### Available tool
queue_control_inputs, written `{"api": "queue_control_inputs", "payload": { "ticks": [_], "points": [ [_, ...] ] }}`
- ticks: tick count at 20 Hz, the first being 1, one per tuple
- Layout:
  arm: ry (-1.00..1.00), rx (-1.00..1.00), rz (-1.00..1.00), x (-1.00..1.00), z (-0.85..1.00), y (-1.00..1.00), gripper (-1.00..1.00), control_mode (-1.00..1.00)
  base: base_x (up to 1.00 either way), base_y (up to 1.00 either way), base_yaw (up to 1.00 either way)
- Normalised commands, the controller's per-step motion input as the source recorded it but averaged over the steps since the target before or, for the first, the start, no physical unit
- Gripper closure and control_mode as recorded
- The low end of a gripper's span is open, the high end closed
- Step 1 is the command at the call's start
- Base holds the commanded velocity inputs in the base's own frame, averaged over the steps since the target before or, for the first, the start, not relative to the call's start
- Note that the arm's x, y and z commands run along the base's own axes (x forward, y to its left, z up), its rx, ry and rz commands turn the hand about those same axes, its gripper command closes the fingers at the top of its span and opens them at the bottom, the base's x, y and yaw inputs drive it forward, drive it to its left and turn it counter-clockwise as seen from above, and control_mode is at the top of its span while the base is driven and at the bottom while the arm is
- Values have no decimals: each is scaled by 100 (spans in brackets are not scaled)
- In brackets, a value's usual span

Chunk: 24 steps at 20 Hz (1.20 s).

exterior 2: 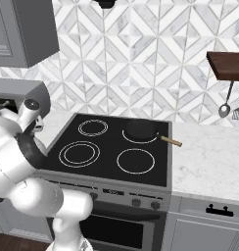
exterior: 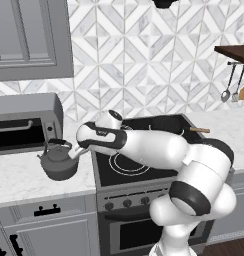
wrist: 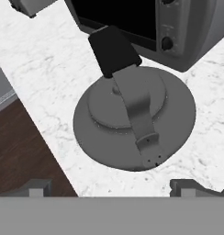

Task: Pick the kettle from the counter and place it on a stove burner. Then turn the burner on.

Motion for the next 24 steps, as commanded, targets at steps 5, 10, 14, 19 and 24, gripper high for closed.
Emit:
{"api": "queue_control_inputs", "payload": {
  "ticks": [5, 10, 14, 19, 24],
  "points": [
    [0, -1, 2, 23, -8, 18, -100, -100, 0, 0, 0],
    [0, -1, 2, 19, -11, 15, -100, -100, 0, 0, 0],
    [0, -2, 1, 17, -12, 12, -100, -100, 0, 0, 0],
    [0, -2, 1, 11, -10, 8, -100, -100, 0, 0, 0],
    [-1, -3, 1, 8, -14, 11, -100, -100, 0, 0, 0]
  ]
}}
